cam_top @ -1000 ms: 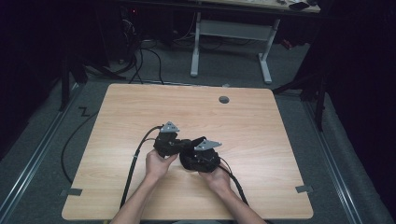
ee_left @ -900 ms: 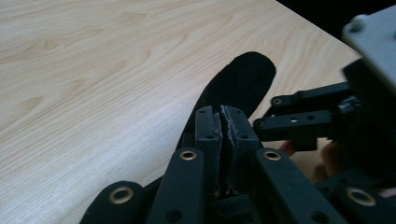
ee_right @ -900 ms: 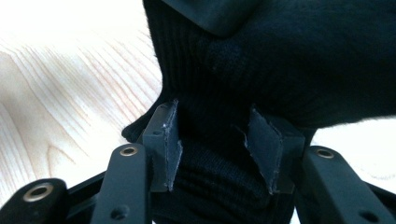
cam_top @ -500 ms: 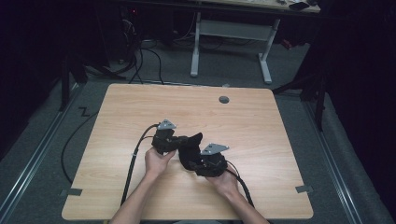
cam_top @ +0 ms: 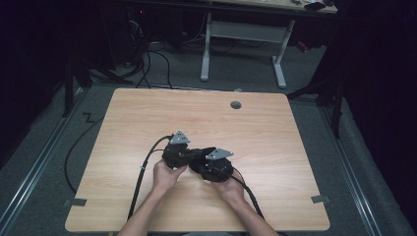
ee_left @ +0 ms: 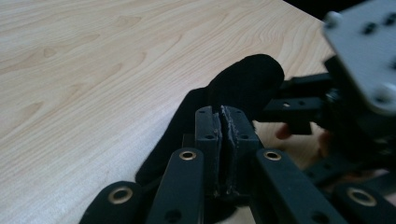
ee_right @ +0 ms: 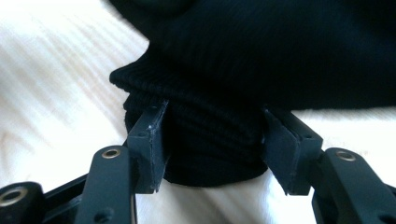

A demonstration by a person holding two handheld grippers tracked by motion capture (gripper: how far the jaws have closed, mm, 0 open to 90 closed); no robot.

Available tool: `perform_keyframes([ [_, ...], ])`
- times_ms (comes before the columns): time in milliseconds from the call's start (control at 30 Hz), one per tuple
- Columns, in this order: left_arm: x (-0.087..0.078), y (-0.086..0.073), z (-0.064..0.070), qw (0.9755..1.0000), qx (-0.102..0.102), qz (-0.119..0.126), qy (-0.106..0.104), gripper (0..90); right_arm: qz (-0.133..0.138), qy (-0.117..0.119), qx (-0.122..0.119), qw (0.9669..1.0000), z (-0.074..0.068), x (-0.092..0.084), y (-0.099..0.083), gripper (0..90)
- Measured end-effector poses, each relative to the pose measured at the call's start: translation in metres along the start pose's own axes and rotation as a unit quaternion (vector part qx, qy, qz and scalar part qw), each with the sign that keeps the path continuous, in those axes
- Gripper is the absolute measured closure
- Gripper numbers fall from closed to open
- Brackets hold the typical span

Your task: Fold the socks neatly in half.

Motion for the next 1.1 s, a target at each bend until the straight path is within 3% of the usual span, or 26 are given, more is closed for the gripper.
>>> perform_keyframes([
  [100,-0.003,-0.001,0.001,1.0,-0.008,0.0,0.001,85.1,-0.002,-0.007,0.003,1.0,0.002,0.007,0.007,44.0],
  [233,0.005,-0.014,0.002,0.9998,-0.014,-0.017,0.005,84.9,0.003,-0.013,0.01,0.9999,0.002,0.01,0.009,43.9],
  [267,0.005,-0.014,0.002,0.9998,-0.014,-0.017,0.005,84.8,0.003,-0.013,0.01,0.9999,0.002,0.01,0.009,43.9],
  [300,0.007,-0.019,-0.001,0.9995,-0.028,-0.01,0.006,84.8,-0.001,-0.01,0.011,0.9999,0.003,0.008,0.009,43.8],
  [433,0.011,-0.023,-0.001,0.9995,-0.029,-0.012,0.008,84.6,-0.014,-0.003,0.011,0.9998,0.003,0.002,0.006,45.3],
  [567,0.013,-0.024,-0.001,0.9995,-0.024,-0.015,0.013,84.5,-0.021,0.008,0.01,0.9997,0.009,-0.015,0.003,56.9],
  [633,0.013,-0.025,-0.001,0.9995,-0.021,-0.015,0.017,84.0,-0.011,0.02,-0.002,0.9997,0.013,-0.034,0.002,69.1],
  [667,0.013,-0.025,-0.001,0.9995,-0.021,-0.015,0.017,83.7,-0.011,0.02,-0.002,0.9997,0.013,-0.034,0.002,69.1],
  [767,0.012,-0.026,0.001,0.9995,-0.023,-0.007,0.018,82.9,0.068,0.029,-0.002,0.9972,0.019,-0.066,0.02,74.8],
  [800,0.012,-0.026,0.001,0.9995,-0.023,-0.007,0.018,83.0,0.068,0.029,-0.002,0.9972,0.019,-0.066,0.02,74.8],
  [833,0.012,-0.027,0.001,0.9996,-0.019,-0.008,0.02,82.9,0.095,0.037,0.006,0.9948,0.019,-0.076,0.035,74.5],
  [867,0.012,-0.027,0.001,0.9996,-0.019,-0.008,0.02,82.9,0.098,0.04,0.008,0.9944,0.019,-0.076,0.039,74.0],
  [1033,0.011,-0.028,0.004,0.9995,-0.007,-0.015,0.025,82.1,0.065,0.047,0.016,0.9967,0.014,-0.058,0.055,72.0],
  [1100,0.011,-0.028,0.007,0.9996,-0.007,-0.017,0.02,81.0,0.03,0.042,0.018,0.9985,0.012,-0.039,0.051,71.4],
])
Point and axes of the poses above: each handheld gripper's, and its own axes: x roughly forward along the jaws, y roughly out of its top, z roughly to its right, the point moved 6 cm from there along x, roughly forward along the jaws, and after that the axes turned 11 degrees about x, right-handed, at the moved point
